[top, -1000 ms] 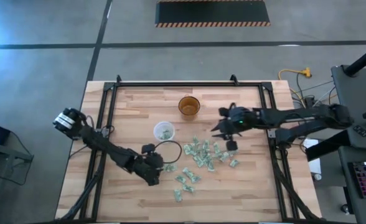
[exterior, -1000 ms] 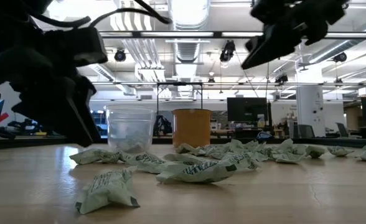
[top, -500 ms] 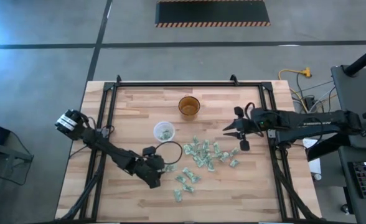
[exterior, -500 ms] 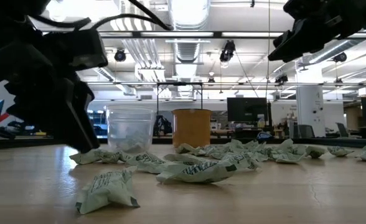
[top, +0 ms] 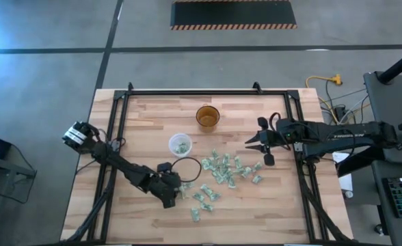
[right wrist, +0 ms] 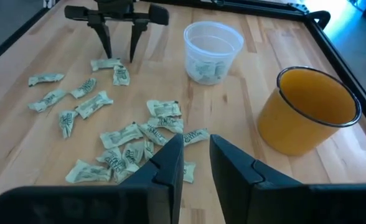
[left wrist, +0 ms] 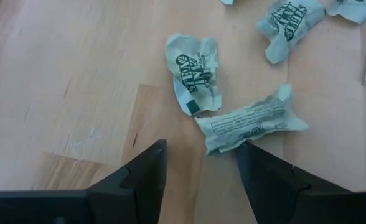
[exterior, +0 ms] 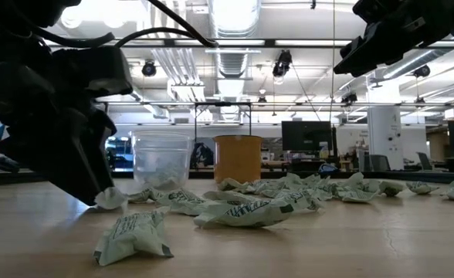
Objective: Pick and place Stevia / Truvia into bins
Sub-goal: Put the stevia packet into the transparent bin
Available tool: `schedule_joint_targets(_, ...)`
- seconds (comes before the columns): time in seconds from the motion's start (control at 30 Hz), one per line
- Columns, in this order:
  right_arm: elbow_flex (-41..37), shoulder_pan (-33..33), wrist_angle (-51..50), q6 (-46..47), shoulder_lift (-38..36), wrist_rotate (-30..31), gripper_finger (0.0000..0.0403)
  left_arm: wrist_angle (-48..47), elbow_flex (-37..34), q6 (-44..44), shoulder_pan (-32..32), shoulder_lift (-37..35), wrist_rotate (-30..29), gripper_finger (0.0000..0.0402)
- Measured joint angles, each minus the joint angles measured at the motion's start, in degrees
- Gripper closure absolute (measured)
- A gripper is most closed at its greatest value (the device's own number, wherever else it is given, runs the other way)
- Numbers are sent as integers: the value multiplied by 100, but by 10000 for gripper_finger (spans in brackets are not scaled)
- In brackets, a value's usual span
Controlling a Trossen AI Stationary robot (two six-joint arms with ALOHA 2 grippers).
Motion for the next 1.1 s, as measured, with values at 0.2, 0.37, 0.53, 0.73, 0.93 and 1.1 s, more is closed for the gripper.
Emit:
schedule_joint_targets(0.2, 0, 0, -2, -9, 2, -2, 330, 29, -12, 378, -11, -7, 54, 242)
schedule_joint_targets(0.37, 0, 0, -2, -13, 4, -2, 334, 52, -12, 700, -26, 11, 59, 245)
schedule_joint_targets(0.53, 0, 0, -1, -13, 4, -4, 339, 75, -12, 901, -33, 13, 55, 245)
schedule_joint_targets(0.73, 0, 0, -2, -13, 4, -4, 338, 141, -4, 1193, -103, 7, 60, 245)
schedule_joint_targets(0.93, 0, 0, 0, -13, 7, -6, 339, 496, 12, 1581, -186, 7, 124, 245)
schedule_joint_targets(1.1, 0, 0, 0, -13, 7, -7, 338, 554, 14, 1739, -197, 7, 46, 245)
